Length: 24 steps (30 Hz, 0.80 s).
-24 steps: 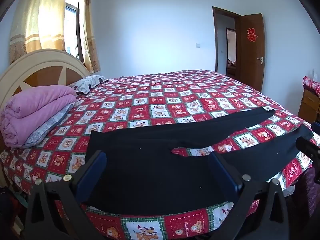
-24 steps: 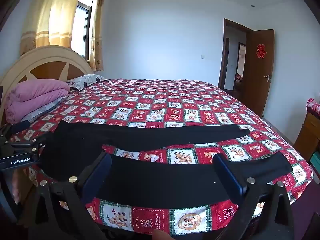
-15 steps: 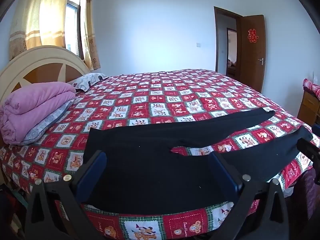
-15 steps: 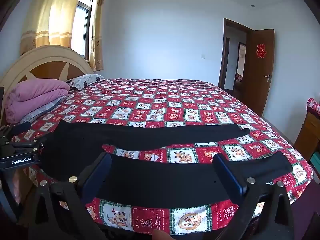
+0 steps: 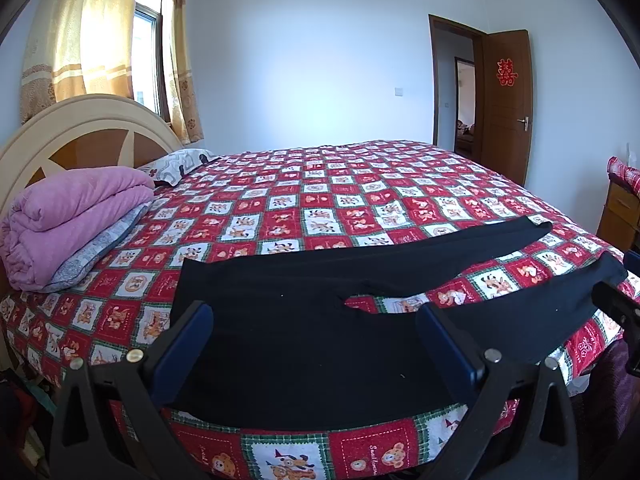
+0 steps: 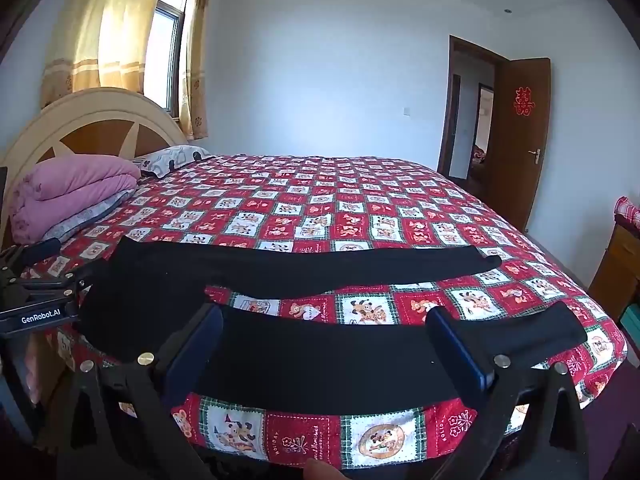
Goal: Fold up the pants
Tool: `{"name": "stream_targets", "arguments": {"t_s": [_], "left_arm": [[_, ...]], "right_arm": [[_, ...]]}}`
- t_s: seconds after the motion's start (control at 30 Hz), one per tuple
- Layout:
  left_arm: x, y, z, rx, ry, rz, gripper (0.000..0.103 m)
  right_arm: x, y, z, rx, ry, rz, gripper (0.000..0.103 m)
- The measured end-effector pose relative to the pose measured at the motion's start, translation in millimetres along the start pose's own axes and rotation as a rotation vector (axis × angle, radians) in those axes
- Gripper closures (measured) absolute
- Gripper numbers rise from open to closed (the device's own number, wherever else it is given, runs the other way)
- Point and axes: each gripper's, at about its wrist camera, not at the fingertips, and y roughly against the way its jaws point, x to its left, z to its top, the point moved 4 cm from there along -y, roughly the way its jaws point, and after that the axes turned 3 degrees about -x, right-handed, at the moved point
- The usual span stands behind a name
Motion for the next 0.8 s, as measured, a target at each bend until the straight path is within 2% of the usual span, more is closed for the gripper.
{"name": "stream_targets", "arguments": {"t_s": [0.8], "left_arm": [[-1.5,0.3,-1.1,-0.004,-0.004,0.002,0.000]], "right_arm": [[5.4,-4.2,-4.4,0.009,0.007,0.003,0.001]]}}
